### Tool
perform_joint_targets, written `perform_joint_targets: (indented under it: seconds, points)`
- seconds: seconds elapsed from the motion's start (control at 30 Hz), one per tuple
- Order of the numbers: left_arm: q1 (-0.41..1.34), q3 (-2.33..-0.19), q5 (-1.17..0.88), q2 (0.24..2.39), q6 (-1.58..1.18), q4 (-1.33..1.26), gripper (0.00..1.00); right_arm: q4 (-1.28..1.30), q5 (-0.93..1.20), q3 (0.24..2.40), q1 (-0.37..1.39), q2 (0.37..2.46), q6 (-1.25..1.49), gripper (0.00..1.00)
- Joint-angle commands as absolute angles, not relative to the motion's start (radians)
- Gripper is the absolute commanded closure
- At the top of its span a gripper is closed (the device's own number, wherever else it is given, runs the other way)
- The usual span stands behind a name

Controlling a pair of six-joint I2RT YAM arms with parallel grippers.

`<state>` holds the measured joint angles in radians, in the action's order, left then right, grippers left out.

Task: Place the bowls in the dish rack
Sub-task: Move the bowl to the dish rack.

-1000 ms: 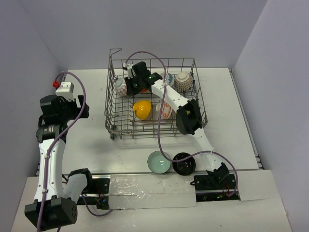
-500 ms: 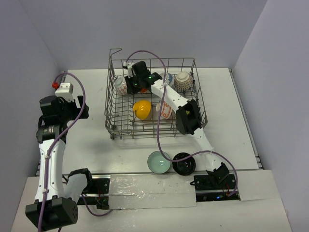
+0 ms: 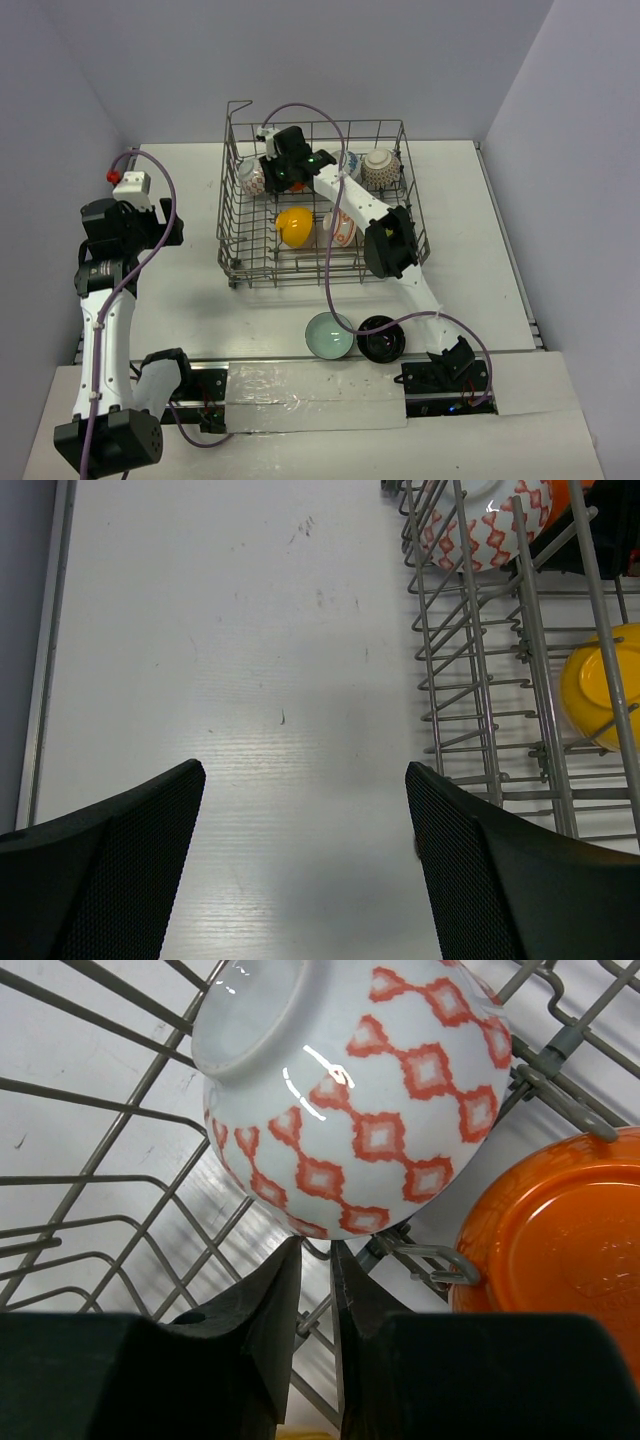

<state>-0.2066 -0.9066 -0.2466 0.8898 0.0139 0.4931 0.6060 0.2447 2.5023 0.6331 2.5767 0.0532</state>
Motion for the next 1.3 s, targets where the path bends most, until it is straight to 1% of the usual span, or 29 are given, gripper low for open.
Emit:
perform_joint_targets:
  seconds: [0.0,0.2,0.37,0.6,0.83,0.97,1.17,1.27]
  points:
    - [-0.216,-0.899,-0.273,0.867,0.009,0.462,0.12,0.566,0.213,2.56,0.621,2.569,0.043,0.74]
    - [-0.219,-0.9,-0.279,0.867,0.009,0.46,0.12,0.558,0.207,2.565,0.621,2.565,0.045,0.7]
    - [-0.224,-0.897,-0.284,0.865,0.009,0.46,0.11,0.574,0.229,2.56,0.62,2.554,0.04,0.7]
    - [-0.225,-0.9,-0.287,0.862,0.009,0.463,0.11,0.578,0.233,2.442,0.621,2.473,0.028,0.71]
    - [-0.229,-0.896,-0.284,0.842,0.009,0.462,0.1,0.554,0.278,2.303,0.624,2.329,0.026,0.7]
    - [-0.227,-0.894,-0.293,0.836,0.009,0.462,0.1,0.534,0.278,2.238,0.632,2.263,0.011,0.65]
    - [-0.23,-0.891,-0.293,0.819,0.009,0.46,0.1,0.563,0.304,2.292,0.64,2.246,-0.017,0.65]
    - [-0.23,-0.89,-0.291,0.819,0.009,0.459,0.1,0.563,0.301,2.278,0.653,2.211,-0.024,0.66]
